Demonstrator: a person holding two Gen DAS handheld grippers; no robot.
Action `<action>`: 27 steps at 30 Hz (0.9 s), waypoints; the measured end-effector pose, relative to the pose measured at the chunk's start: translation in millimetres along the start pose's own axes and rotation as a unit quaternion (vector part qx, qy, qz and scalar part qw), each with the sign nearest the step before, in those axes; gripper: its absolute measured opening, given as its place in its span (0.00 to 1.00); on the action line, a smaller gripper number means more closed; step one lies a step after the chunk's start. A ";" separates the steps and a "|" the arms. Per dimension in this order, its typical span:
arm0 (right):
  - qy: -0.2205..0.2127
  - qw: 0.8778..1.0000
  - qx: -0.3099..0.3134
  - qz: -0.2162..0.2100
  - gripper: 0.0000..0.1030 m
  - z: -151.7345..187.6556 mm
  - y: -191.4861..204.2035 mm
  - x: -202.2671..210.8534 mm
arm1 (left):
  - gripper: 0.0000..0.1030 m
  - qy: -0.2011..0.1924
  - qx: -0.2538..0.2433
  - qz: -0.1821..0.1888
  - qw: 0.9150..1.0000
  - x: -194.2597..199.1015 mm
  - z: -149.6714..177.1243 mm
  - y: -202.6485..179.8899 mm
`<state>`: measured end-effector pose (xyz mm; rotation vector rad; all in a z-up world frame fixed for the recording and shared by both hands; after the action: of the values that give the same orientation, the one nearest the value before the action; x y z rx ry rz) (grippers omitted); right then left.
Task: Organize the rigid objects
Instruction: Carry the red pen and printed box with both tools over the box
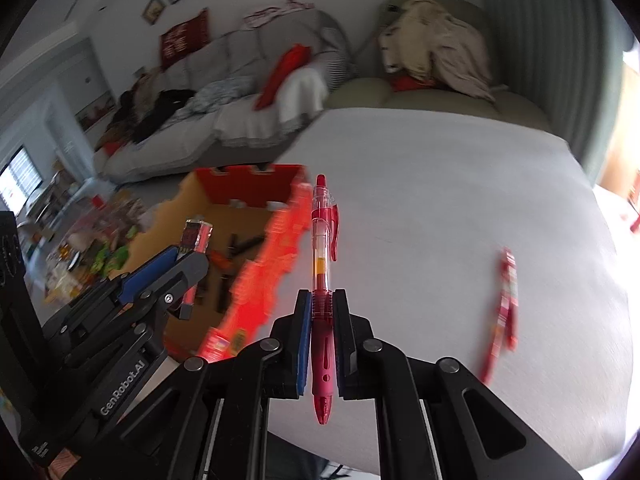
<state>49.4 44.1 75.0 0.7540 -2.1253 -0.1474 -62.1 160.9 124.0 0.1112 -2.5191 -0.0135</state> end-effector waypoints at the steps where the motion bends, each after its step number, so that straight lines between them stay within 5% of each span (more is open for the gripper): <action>1: 0.003 1.000 0.005 -0.007 0.11 -1.9 7.6 -3.8 | 0.25 0.000 0.004 -0.008 1.000 1.6 -0.1 7.4; 11: 0.025 0.996 0.058 -0.061 0.11 -13.1 81.4 -44.1 | 0.25 0.018 0.044 -0.091 0.995 2.3 13.9 90.1; 27: 0.052 0.994 0.072 -0.061 0.11 -20.7 101.7 -84.9 | 0.25 0.048 0.057 -0.100 0.992 -30.8 24.9 120.4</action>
<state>56.6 177.7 65.8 0.9562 -2.0062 -0.0198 -60.9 283.0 90.1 0.4015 -2.4025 0.0531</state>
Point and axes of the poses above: each gripper's, at about its wrist camera, not at the fingertips, and x roughly against the way its jaws point, y to its left, z to its underside, the point moved 1 cm from there along -x, roughly the way its jaws point, and after that the axes turned 9 degrees about -x, right-handed, at the moved point
